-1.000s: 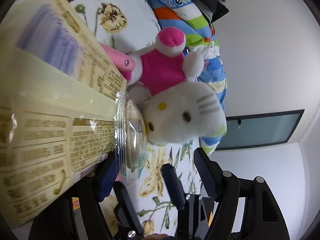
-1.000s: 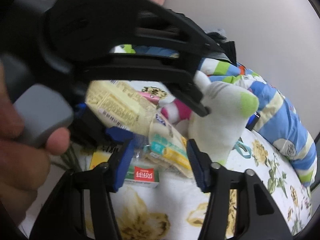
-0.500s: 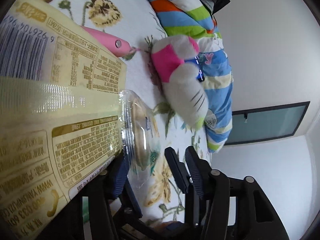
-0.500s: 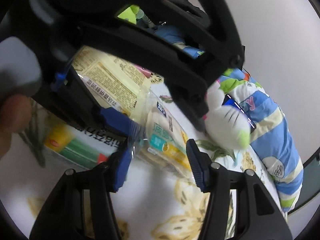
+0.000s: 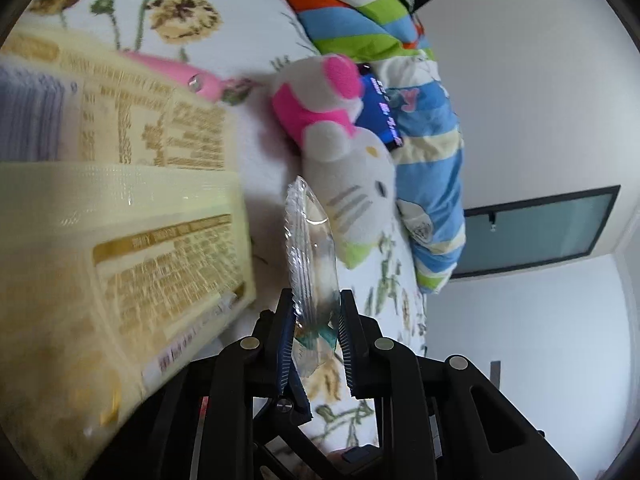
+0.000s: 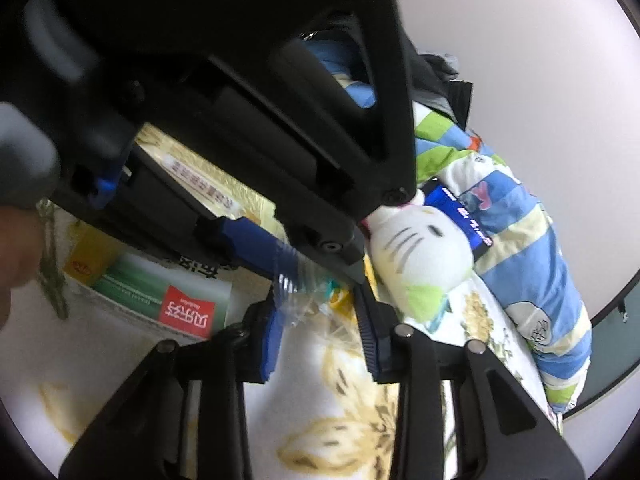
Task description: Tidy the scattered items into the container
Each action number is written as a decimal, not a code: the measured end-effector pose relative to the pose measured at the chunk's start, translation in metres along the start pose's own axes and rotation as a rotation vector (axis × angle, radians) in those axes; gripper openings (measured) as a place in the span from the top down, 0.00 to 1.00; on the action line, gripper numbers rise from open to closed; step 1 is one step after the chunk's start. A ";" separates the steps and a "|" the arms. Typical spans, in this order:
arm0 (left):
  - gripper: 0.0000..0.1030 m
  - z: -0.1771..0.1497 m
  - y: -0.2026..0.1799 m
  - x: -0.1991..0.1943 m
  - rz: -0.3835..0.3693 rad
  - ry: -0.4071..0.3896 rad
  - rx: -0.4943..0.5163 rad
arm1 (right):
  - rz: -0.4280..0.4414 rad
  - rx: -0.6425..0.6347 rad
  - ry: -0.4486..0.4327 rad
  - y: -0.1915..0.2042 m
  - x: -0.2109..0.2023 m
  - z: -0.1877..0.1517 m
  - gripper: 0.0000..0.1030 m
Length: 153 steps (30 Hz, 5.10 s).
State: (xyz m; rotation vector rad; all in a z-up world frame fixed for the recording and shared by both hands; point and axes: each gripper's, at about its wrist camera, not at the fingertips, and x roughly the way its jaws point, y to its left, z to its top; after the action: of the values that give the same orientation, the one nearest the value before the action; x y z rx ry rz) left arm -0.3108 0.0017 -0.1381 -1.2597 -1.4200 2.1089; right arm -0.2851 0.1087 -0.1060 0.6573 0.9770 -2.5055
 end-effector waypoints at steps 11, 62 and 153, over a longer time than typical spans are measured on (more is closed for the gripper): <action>0.80 -0.033 -0.072 -0.040 -0.038 -0.016 0.118 | -0.086 0.018 -0.043 -0.017 -0.083 0.012 0.72; 0.80 -0.398 -0.340 0.068 -0.163 0.406 0.607 | -0.579 0.383 0.091 -0.180 -0.428 -0.221 0.72; 0.01 -0.420 -0.302 -0.014 0.270 0.197 0.991 | -0.341 1.169 0.273 -0.199 -0.457 -0.280 0.00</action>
State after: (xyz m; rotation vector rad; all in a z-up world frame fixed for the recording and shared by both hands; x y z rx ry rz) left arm -0.0323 0.3823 0.0756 -1.1771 -0.0275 2.2641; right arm 0.0730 0.5201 0.0659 1.2284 -0.5069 -3.2055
